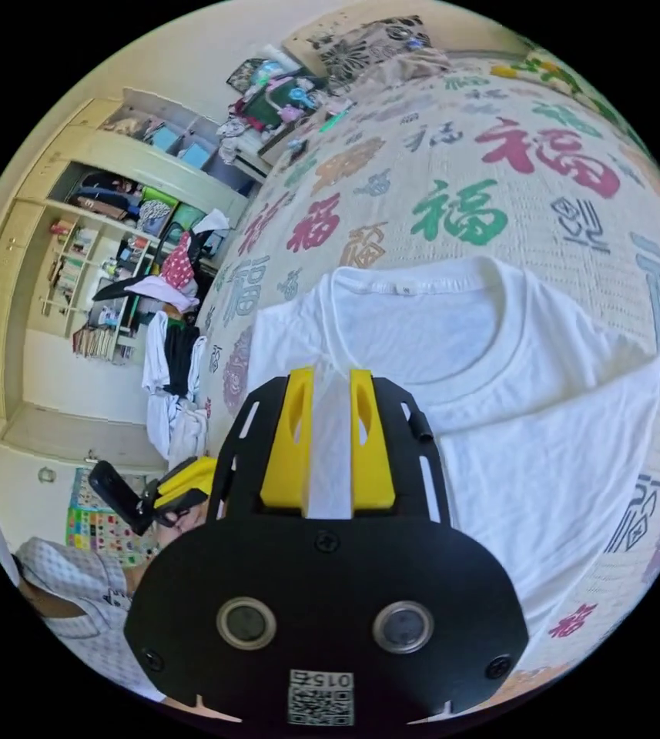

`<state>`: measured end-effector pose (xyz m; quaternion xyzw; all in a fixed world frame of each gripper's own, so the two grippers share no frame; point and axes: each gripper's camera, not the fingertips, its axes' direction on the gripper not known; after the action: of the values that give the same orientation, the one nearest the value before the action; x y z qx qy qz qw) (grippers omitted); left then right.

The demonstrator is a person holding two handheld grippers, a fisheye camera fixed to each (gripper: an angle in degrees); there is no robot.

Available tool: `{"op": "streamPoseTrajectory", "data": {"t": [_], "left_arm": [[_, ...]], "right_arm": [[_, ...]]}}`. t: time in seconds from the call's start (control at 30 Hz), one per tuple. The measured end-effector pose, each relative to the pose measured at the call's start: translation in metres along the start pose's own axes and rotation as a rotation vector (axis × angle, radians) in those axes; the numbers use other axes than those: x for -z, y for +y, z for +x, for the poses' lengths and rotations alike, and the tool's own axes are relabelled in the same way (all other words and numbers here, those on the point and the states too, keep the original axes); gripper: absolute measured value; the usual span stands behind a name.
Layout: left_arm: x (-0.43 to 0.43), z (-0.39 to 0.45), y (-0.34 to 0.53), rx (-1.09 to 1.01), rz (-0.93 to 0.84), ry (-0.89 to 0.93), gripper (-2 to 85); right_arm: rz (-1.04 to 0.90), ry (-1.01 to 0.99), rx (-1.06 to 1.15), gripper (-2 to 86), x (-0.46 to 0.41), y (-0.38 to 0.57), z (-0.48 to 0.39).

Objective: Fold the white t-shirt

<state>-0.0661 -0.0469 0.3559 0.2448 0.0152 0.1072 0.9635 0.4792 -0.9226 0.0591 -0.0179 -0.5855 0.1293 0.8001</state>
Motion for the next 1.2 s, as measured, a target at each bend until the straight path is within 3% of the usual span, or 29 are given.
{"op": "streamPoseTrajectory", "data": {"t": [0.07, 0.3, 0.4, 0.53, 0.73, 0.93, 1.03, 1.13, 1.2], "left_arm": [[-0.007, 0.006, -0.013, -0.013, -0.004, -0.036, 5.9], [-0.080, 0.045, -0.039, -0.150, -0.298, -0.144, 6.1], [-0.090, 0.066, -0.038, -0.176, -0.318, -0.163, 6.6], [-0.099, 0.088, -0.038, -0.200, -0.329, -0.160, 6.8], [-0.092, 0.085, -0.076, -0.177, -0.242, -0.062, 7.8], [-0.129, 0.077, -0.182, -0.251, -0.209, -0.098, 11.5], [-0.181, 0.089, -0.225, -0.298, -0.291, -0.072, 11.9], [-0.237, 0.118, -0.244, -0.428, -0.426, -0.215, 11.7], [-0.257, 0.133, -0.248, -0.462, -0.458, -0.212, 11.0]], "right_arm": [[0.000, 0.000, 0.072, 7.6, 0.003, -0.005, -0.013], [-0.169, 0.106, 0.194, 4.8, -0.027, -0.022, -0.060], [-0.219, 0.185, 0.179, 0.4, -0.036, -0.023, -0.060], [-0.198, 0.120, 0.164, -0.5, -0.023, -0.022, -0.059], [-0.091, 0.063, 0.246, 0.7, 0.038, -0.015, -0.063], [0.012, 0.275, 0.239, 7.0, 0.133, -0.013, -0.034], [-0.058, 0.370, 0.203, 8.9, 0.148, -0.021, -0.018], [-0.138, 0.401, 0.190, 10.7, 0.143, -0.032, -0.014], [-0.200, 0.401, 0.200, 10.9, 0.133, -0.037, -0.018]]}}
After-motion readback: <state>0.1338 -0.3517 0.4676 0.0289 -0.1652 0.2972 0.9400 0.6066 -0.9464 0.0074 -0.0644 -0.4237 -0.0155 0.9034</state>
